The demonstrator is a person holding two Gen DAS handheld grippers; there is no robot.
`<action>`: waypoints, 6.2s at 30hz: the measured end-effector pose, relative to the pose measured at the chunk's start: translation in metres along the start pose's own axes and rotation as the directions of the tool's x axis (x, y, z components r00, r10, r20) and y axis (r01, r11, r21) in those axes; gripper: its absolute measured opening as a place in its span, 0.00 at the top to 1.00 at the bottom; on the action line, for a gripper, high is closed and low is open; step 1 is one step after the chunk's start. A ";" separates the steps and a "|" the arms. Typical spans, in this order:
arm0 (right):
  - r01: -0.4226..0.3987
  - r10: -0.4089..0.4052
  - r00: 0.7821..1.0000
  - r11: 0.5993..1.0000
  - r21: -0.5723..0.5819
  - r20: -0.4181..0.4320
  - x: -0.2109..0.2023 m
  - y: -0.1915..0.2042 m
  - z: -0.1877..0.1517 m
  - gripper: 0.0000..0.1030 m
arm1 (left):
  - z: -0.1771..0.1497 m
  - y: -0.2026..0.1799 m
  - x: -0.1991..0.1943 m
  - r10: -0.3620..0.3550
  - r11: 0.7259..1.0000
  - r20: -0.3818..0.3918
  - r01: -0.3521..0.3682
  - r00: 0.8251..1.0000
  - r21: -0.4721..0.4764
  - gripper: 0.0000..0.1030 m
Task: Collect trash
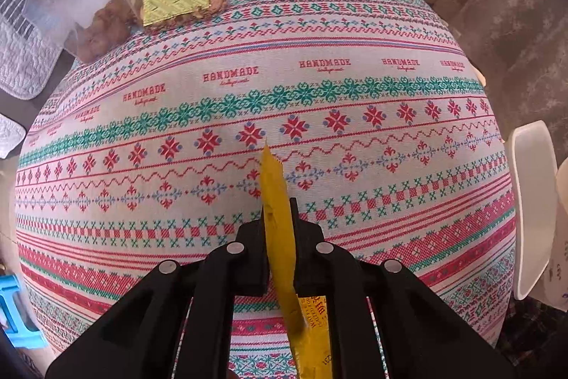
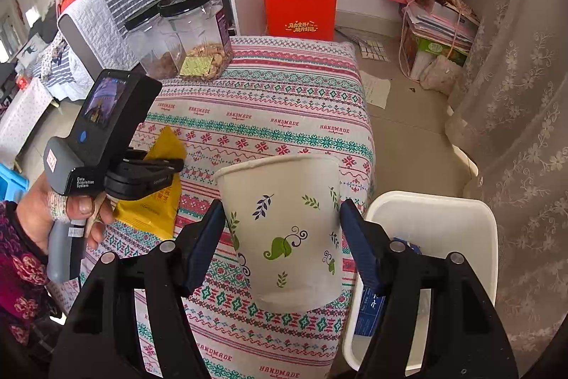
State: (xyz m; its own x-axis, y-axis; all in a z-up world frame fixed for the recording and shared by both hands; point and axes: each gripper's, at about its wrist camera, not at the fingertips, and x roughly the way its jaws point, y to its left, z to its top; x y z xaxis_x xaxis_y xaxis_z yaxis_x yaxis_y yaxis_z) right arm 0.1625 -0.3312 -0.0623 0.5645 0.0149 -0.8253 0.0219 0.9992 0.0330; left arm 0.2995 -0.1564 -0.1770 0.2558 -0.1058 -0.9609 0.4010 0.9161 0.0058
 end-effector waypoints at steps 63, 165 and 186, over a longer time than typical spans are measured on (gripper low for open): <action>0.264 -0.373 0.908 0.862 0.432 0.191 -0.093 -0.203 -0.089 0.15 | 0.012 -0.263 -0.195 -0.239 0.971 0.578 0.191 0.780 0.144 0.92; 0.326 -0.459 0.811 0.869 0.372 0.362 -0.106 -0.054 -0.057 0.07 | -0.077 -0.104 -0.192 0.175 0.979 0.538 -0.087 0.825 -0.184 0.07; 0.298 -0.420 0.830 0.890 0.345 0.366 -0.089 -0.035 -0.045 0.07 | -0.078 -0.082 -0.191 0.199 0.972 0.523 -0.097 0.829 -0.216 0.07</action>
State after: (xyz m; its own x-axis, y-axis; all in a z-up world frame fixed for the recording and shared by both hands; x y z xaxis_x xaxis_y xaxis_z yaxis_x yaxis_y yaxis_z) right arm 0.0741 -0.3654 -0.0157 0.7614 -0.4211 -0.4928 0.4728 0.8809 -0.0221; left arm 0.1486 -0.1812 -0.0155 0.7518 -0.1075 -0.6506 0.1748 0.9838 0.0394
